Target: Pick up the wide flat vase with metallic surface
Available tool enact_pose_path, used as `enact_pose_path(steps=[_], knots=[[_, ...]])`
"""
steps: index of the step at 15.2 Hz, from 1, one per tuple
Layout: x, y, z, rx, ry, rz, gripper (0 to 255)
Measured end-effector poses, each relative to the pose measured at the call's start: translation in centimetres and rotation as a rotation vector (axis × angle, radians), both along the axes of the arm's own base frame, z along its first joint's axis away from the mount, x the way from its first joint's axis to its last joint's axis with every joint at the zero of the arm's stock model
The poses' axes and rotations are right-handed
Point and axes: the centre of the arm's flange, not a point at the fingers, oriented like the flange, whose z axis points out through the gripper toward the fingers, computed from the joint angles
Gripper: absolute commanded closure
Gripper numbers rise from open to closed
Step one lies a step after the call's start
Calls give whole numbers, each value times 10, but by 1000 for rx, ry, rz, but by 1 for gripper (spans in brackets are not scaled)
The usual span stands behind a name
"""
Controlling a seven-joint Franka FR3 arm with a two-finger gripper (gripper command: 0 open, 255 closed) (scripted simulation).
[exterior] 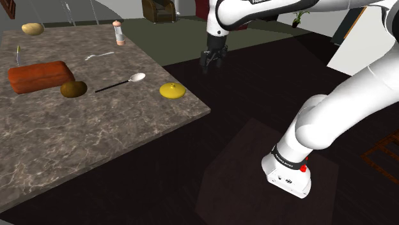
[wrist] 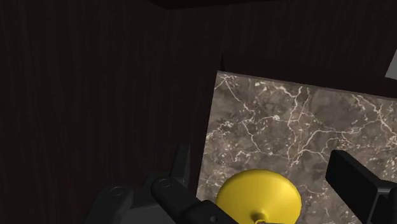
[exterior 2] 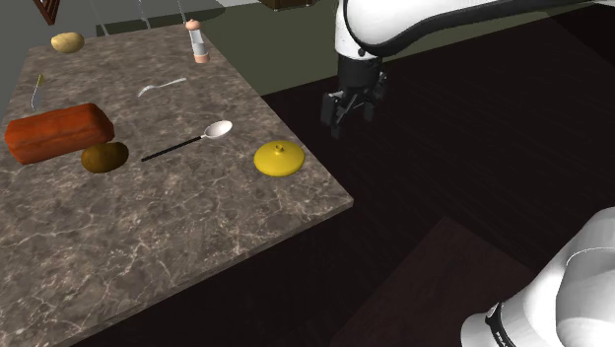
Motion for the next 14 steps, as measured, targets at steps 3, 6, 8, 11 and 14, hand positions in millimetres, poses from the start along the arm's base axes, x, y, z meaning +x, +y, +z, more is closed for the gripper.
enact_pose_path(steps=[3,6,8,11,14], knots=[[29,6,-21,-3,-13,9,0],[61,10,-40,-6,-26,18,0],[82,19,-56,-8,-35,24,0],[111,25,-82,-11,-46,32,0],[143,28,-99,-14,-59,41,0]])
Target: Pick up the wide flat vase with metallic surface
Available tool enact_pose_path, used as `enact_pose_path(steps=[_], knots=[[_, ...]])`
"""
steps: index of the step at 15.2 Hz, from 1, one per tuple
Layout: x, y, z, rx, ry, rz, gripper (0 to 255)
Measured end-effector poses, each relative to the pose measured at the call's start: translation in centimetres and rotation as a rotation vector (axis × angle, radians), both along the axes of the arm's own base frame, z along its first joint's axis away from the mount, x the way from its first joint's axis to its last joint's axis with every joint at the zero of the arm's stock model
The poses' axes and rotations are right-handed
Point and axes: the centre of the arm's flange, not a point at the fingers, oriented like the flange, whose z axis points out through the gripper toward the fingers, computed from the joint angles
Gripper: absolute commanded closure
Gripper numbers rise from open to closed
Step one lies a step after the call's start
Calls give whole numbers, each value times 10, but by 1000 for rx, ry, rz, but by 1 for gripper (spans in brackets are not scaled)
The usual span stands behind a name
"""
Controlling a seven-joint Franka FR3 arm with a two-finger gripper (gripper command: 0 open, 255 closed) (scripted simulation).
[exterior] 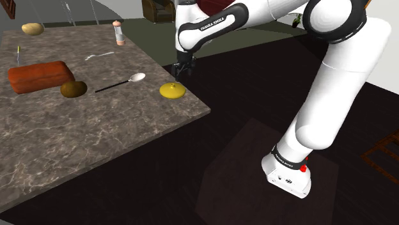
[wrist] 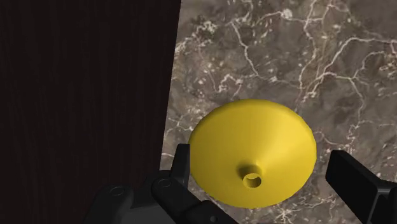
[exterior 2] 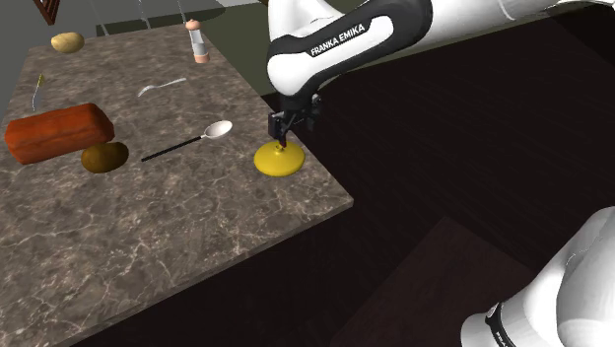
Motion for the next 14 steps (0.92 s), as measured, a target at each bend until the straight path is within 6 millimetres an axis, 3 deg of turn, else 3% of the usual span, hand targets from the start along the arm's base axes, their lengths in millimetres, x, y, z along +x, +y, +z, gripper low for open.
enact_pose_path(steps=[5,12,13,14], knots=[[44,13,-34,-4,-20,13,0],[50,13,-69,-4,-20,14,0],[50,14,-72,-4,-21,14,255],[50,14,-73,-4,-21,14,255]])
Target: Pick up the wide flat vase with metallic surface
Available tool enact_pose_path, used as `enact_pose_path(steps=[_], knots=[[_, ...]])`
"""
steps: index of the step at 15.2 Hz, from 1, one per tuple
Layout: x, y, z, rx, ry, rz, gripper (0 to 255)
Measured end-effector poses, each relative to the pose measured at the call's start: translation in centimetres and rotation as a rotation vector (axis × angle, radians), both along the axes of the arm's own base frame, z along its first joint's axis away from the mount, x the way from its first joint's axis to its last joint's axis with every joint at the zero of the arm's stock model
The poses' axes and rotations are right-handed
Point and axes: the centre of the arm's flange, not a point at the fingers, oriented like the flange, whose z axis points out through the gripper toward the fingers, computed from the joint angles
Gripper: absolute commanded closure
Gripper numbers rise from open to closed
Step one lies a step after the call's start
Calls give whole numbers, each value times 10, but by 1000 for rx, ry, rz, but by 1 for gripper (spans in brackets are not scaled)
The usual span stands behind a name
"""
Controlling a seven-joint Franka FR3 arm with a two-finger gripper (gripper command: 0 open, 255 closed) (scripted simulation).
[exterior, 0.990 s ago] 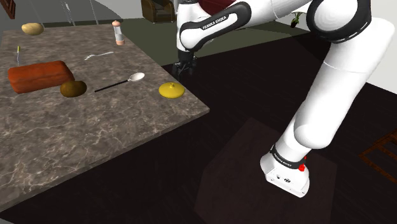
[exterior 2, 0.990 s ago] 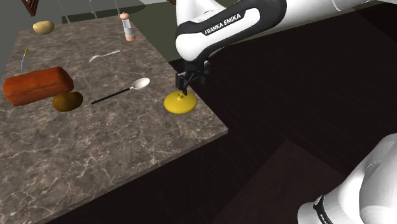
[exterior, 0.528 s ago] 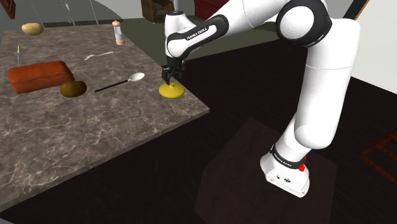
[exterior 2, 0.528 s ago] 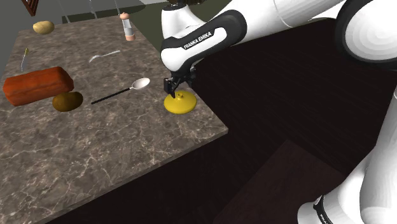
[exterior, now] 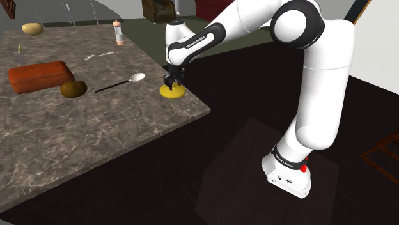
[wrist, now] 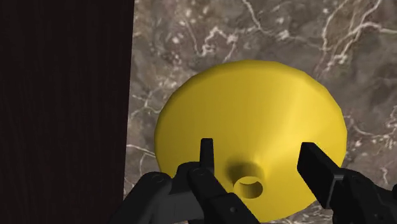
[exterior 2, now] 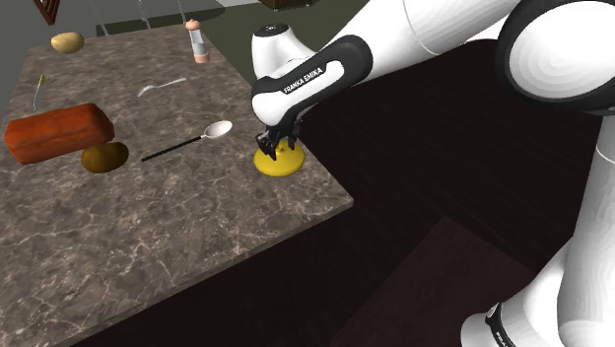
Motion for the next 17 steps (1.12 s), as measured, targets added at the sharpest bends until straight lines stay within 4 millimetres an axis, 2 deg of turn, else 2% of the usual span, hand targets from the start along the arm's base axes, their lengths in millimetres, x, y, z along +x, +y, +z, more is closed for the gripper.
enact_pose_path(steps=[9,17], knots=[[0,0,-1,0,-2,0,255],[0,0,35,0,0,0,255]])
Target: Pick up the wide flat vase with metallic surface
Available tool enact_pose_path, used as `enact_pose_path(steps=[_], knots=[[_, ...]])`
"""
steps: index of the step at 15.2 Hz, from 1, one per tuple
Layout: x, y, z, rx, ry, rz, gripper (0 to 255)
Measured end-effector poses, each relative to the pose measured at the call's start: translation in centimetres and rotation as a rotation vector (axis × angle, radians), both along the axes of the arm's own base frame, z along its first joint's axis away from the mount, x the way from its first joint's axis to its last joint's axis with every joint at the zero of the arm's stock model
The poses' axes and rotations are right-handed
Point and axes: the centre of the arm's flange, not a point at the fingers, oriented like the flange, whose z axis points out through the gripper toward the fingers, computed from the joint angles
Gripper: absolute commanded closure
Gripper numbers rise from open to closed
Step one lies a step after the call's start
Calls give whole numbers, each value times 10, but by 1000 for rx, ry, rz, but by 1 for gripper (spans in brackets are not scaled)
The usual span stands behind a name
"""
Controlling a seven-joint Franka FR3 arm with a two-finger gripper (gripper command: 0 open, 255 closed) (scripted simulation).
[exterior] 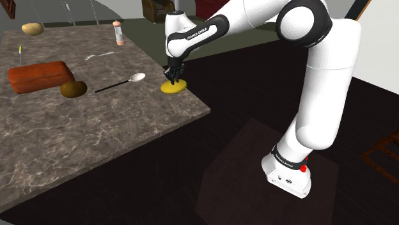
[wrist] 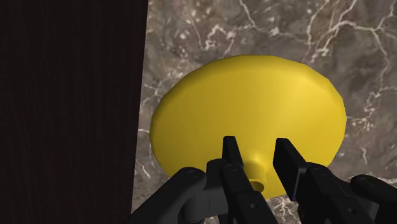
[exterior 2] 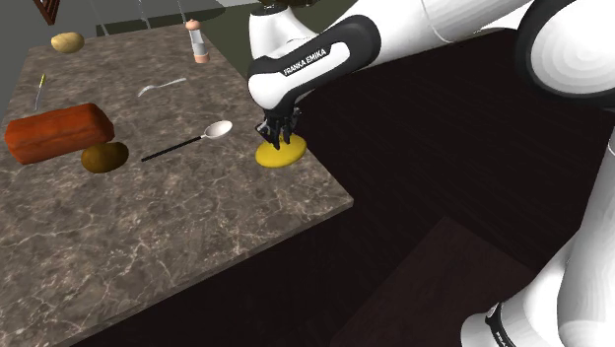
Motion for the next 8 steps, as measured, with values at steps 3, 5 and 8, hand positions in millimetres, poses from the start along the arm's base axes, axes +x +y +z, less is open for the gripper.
enact_pose_path(steps=[3,5,8], knots=[[0,0,17,0,0,0,255],[0,0,26,0,0,0,255],[-1,0,40,0,0,0,255]])
